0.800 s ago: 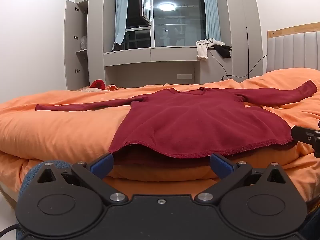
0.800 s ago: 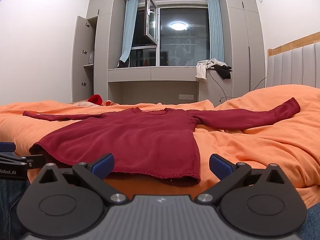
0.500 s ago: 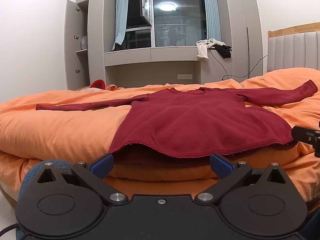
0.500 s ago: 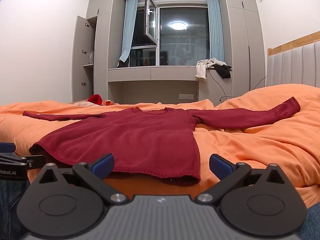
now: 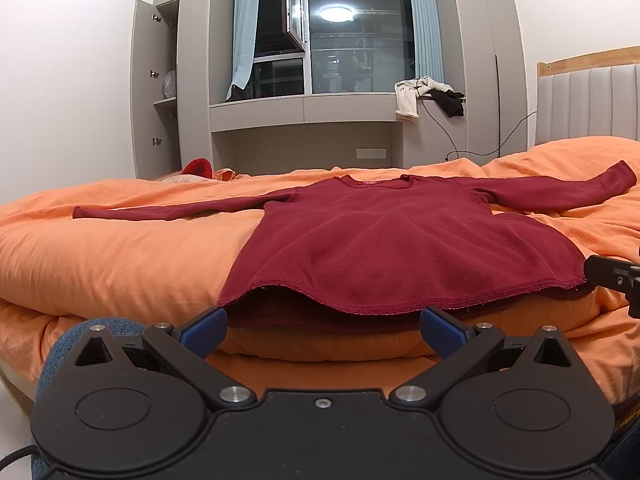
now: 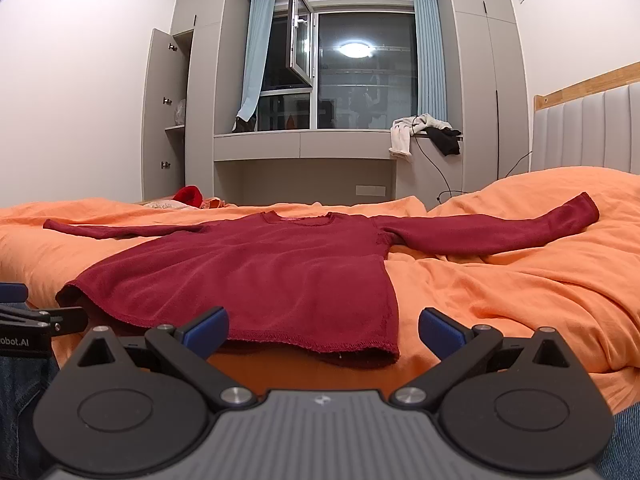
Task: Fold small clothes
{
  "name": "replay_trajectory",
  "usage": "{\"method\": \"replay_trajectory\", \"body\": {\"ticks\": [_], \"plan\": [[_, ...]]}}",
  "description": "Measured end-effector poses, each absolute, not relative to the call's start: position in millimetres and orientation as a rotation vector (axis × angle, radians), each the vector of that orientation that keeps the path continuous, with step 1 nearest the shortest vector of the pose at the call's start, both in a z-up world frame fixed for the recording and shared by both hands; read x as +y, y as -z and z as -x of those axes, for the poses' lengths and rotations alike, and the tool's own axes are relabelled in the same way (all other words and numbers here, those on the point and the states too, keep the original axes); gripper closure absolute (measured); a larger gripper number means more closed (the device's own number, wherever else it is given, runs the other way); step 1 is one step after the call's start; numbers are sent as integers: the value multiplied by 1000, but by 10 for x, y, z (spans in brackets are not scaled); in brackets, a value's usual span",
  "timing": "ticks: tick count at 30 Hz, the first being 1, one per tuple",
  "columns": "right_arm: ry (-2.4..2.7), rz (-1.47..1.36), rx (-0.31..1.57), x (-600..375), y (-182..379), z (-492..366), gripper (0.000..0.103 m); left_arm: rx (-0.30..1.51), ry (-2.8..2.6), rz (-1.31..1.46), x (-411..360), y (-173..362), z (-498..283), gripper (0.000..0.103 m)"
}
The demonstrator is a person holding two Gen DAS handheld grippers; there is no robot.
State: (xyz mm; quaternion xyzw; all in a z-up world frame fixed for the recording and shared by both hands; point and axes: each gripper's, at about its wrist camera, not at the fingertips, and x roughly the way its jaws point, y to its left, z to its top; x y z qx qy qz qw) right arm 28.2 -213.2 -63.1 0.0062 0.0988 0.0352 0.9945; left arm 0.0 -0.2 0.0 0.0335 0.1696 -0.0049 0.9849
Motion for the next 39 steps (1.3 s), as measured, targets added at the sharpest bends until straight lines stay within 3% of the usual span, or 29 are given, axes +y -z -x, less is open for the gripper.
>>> {"method": "replay_trajectory", "body": {"ticks": [39], "plan": [[-70, -11, 208, -2148, 687, -306, 0, 344, 13, -64, -1, -1, 1, 0]]}}
